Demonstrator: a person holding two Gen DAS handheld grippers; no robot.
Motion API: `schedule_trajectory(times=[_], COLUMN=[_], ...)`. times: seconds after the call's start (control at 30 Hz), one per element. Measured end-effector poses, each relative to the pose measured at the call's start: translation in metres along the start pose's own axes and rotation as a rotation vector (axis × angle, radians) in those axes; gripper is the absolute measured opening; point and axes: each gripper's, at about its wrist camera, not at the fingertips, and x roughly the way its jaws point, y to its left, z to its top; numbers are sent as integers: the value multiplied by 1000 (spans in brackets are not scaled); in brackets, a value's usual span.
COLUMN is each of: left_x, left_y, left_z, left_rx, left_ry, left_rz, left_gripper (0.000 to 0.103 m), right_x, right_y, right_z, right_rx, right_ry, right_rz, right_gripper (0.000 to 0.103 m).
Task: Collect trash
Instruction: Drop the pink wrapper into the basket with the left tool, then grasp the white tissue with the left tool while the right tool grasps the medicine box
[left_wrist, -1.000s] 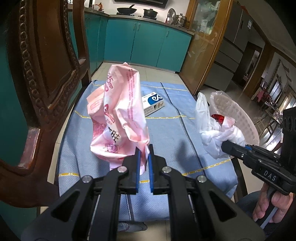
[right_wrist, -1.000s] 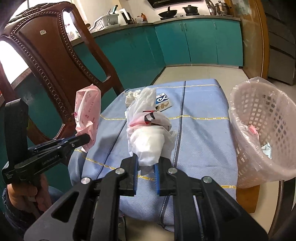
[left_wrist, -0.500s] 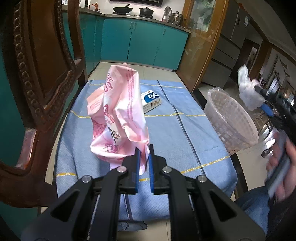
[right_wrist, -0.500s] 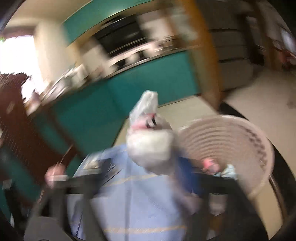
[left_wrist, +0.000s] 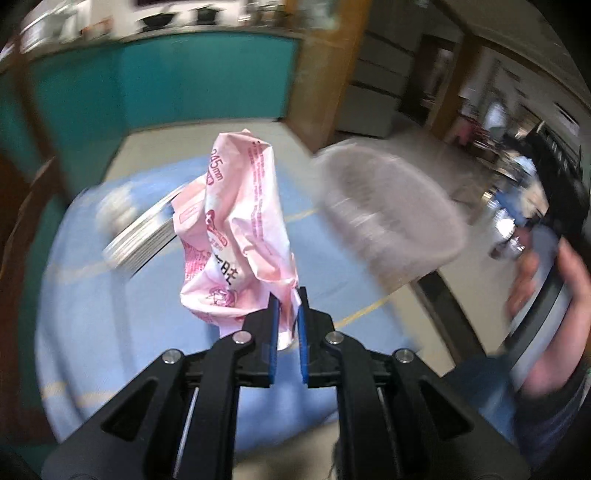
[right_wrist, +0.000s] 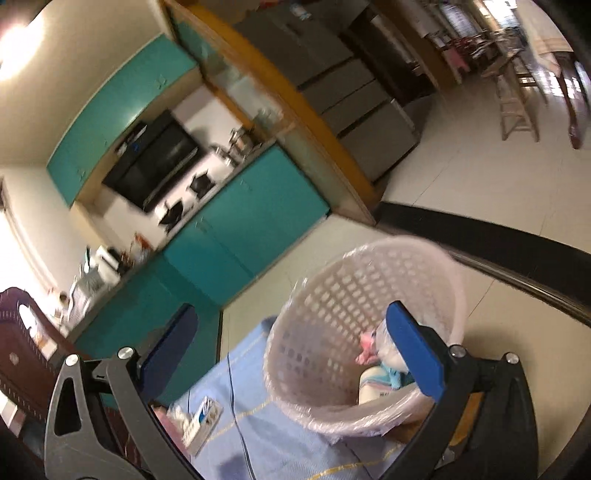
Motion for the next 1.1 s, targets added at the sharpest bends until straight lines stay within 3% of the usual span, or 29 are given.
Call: schedule_trajectory(times=[0.07, 0.1, 0.13, 0.17, 0.23, 0.37, 0.47, 0.53, 0.63, 0.7, 0.73, 0.97, 1.0, 1.1], left_x=[14, 20, 29, 33, 39, 38, 23, 14, 12, 14, 18, 76, 85, 94], left_y=[-32, -46, -63, -73, -78, -50, -9, 31, 112, 162, 174, 204, 210, 226], left_z=[32, 48, 70, 80, 89, 69, 39, 25, 20, 24, 26, 47, 50, 40], left_rx=[50, 61, 72, 86, 99, 54, 51, -13, -220, -350, -370, -329, -330, -371], left_ry=[-25, -48, -90, -132, -192, -137, -134, -126, -73, -77, -66, 48, 68, 116], left_rz=[-37, -53, -62, -37, 42, 47, 191, 287, 406, 424, 436, 402, 390, 371], left_gripper=[16, 35, 82, 102, 100, 100, 100, 100, 98, 96, 93, 84, 75, 28], right_x=[-7, -11, -14, -13, -13, -3, 6, 17, 35, 45, 47, 55, 57, 61], right_y=[-4, -6, -7, -6, -5, 7, 22, 37, 65, 85, 92, 125, 127, 136], right_z=[4, 6, 7, 6, 6, 0, -10, -21, -46, -68, -78, -130, -135, -153], right_rx=[27, 35, 39, 40, 27, -39, -100, -160, -270, -379, -416, -582, -593, -627], right_ry=[-47, -67, -79, -80, -79, -12, 60, 136, 277, 362, 396, 538, 549, 582], right_rz=[-2, -4, -5, -5, 0, 31, 67, 88, 126, 131, 138, 150, 145, 134], right_gripper=[100, 100, 100, 100, 100, 100, 100, 100, 100, 100, 100, 100, 100, 100])
